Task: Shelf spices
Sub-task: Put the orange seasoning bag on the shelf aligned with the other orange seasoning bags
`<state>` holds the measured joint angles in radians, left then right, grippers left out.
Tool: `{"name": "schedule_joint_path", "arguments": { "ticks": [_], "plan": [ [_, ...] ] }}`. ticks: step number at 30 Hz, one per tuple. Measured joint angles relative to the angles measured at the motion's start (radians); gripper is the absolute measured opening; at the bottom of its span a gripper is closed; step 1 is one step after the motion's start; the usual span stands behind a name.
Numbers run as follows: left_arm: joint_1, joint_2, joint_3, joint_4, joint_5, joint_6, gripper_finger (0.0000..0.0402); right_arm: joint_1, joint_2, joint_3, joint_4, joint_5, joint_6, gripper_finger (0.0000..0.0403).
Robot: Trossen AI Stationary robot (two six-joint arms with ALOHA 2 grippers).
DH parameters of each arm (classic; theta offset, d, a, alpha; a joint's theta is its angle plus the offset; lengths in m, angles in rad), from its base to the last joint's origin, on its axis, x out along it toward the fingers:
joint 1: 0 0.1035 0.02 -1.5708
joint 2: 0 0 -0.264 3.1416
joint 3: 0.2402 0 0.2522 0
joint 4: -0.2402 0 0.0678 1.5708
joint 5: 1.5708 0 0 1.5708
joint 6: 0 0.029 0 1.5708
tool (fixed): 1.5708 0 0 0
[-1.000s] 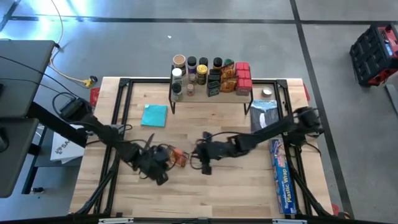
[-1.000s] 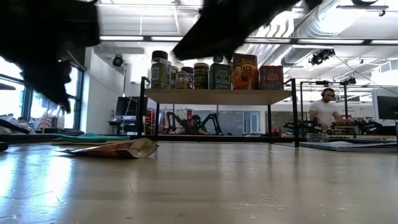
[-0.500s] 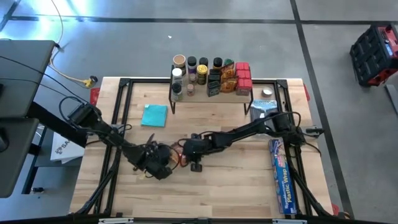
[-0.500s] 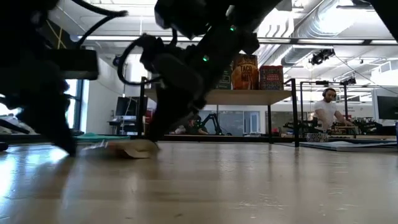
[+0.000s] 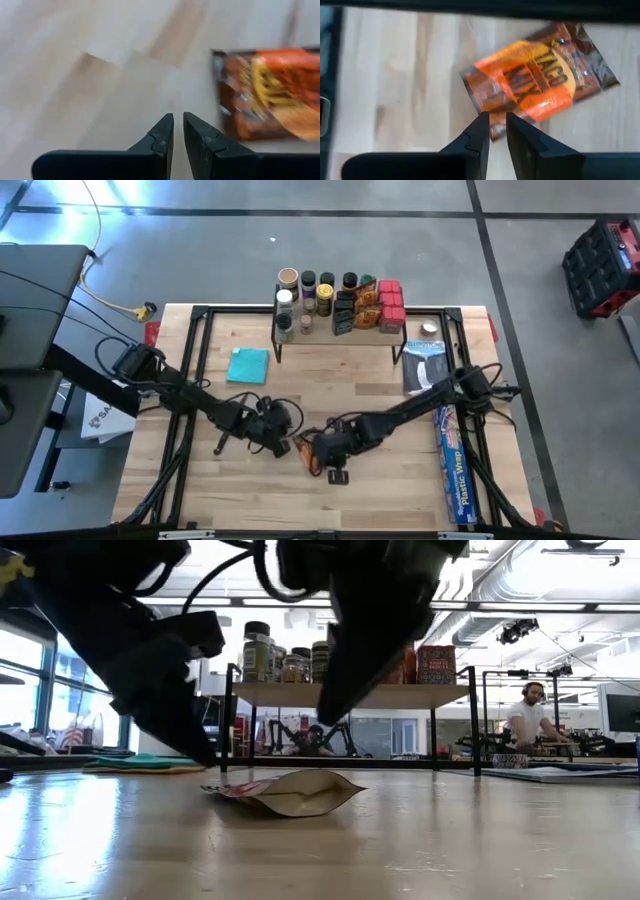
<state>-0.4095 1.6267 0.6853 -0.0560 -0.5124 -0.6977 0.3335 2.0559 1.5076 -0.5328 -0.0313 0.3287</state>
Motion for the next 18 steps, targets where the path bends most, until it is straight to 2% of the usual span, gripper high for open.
{"name": "schedule_joint_path", "arguments": {
  "ticks": [5,9,11,18],
  "plan": [
    [-0.019,-0.022,0.000,0.001,0.136,-0.005,0.0044,0.049,-0.001,-0.033,-0.027,0.111,0.017,0.0057],
    [-0.044,-0.028,0.001,0.032,0.259,-0.037,0.0059,0.034,-0.003,-0.093,0.038,0.180,0.074,0.0057],
    [-0.058,-0.028,0.001,0.013,0.273,-0.065,0.0065,0.021,-0.001,-0.126,0.128,0.169,0.071,0.0057],
    [-0.065,-0.016,0.000,-0.030,0.225,-0.112,0.0071,-0.015,-0.008,-0.287,0.404,-0.015,0.059,0.0057]
  ]
}}
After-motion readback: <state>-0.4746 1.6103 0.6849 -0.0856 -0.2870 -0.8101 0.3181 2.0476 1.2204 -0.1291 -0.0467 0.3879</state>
